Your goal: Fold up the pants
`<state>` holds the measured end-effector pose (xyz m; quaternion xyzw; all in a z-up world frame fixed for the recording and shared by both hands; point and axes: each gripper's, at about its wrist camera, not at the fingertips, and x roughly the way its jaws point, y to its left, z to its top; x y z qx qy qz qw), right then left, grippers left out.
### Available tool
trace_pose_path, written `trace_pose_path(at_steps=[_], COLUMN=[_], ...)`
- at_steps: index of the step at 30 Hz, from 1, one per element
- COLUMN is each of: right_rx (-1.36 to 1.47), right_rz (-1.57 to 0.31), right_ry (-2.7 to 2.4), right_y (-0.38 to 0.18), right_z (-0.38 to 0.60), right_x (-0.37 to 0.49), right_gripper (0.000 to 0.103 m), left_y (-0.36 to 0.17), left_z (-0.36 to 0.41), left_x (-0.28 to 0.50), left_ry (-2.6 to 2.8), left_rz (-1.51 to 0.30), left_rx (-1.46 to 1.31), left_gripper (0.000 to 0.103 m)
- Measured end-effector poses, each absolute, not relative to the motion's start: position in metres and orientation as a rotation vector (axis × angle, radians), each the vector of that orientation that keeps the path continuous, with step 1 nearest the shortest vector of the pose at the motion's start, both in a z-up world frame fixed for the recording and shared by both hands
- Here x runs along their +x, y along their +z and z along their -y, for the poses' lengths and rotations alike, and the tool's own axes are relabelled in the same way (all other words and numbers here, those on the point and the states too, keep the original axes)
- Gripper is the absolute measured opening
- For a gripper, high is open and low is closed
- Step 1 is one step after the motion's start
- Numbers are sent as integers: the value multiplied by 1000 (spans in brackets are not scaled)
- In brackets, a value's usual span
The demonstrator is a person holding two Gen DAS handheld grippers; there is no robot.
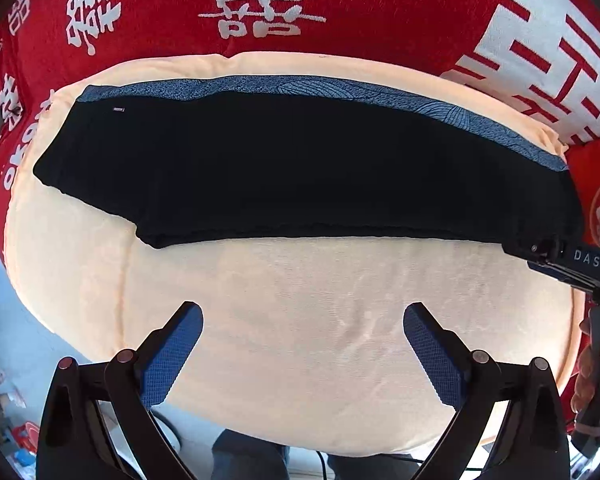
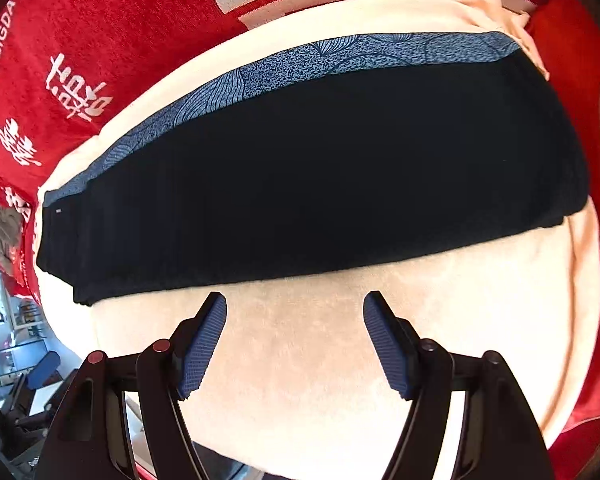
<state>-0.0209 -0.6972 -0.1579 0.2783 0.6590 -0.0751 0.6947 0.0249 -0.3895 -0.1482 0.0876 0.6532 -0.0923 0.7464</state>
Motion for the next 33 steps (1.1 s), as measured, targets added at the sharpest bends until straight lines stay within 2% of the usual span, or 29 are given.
trace_pose_path(at_steps=[18,33], right_rx=[636,724], right_rz=[-1510,-1494], right_ry=[-67,-128], right_y=[-155,-163], right_z=[680,709], right_x=[17,-4], right_gripper=[75,75], left_y=[-147,-147], left_z=[351,379], left_x=[28,34], left_ry=[-55,-117], left_rz=[-1442,-1436], left_rx=[51,127], left_gripper=[101,101])
